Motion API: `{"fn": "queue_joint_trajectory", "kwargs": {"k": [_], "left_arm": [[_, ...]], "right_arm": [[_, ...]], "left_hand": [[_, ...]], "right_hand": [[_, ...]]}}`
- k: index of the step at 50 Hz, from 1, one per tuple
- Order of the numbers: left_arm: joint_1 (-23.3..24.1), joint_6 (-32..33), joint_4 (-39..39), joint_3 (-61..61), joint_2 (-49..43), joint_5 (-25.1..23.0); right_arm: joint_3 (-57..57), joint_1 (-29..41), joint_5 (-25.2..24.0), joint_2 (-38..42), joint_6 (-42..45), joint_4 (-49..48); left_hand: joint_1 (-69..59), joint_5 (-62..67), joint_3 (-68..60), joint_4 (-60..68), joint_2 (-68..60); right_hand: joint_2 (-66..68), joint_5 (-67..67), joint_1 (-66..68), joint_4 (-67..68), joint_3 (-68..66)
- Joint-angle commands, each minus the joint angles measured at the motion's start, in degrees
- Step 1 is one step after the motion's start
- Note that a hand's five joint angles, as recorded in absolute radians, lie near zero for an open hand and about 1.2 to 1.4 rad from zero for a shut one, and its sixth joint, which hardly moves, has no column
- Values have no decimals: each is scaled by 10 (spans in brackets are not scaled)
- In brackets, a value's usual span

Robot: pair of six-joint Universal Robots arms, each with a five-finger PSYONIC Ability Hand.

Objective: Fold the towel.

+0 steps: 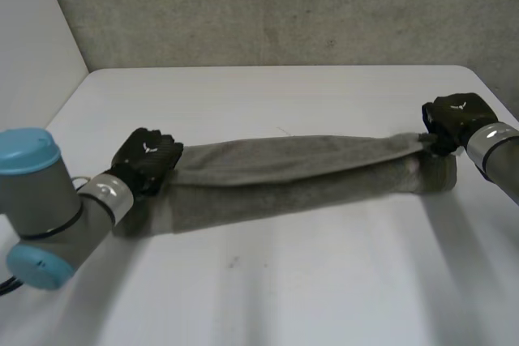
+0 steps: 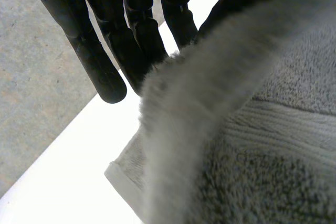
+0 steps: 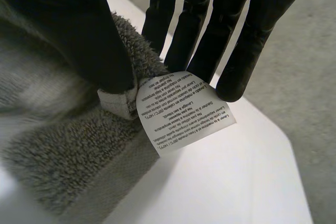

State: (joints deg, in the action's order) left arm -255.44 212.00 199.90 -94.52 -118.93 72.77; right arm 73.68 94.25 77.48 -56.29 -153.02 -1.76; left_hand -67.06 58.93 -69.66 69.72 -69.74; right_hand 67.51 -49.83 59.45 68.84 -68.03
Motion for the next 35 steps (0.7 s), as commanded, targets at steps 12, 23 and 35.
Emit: {"fn": "queue_joint_trajectory", "kwargs": {"k": [12, 23, 35], "left_arm": [[1, 0, 7, 190, -172, 0], [3, 1, 17, 253, -224, -1], [6, 1, 91, 260, -238, -1]], "right_arm": [[-128, 17, 52, 134, -22, -38], [-166, 19, 53, 176, -20, -40], [-217, 27, 80, 206, -20, -46]], "left_hand": [[-129, 111, -103, 103, -103], [-129, 111, -103, 103, -103], [17, -35, 43, -43, 43]], "right_hand": [[125, -202, 205, 112, -120], [125, -202, 205, 112, -120], [-575, 498, -495, -588, 580]]}}
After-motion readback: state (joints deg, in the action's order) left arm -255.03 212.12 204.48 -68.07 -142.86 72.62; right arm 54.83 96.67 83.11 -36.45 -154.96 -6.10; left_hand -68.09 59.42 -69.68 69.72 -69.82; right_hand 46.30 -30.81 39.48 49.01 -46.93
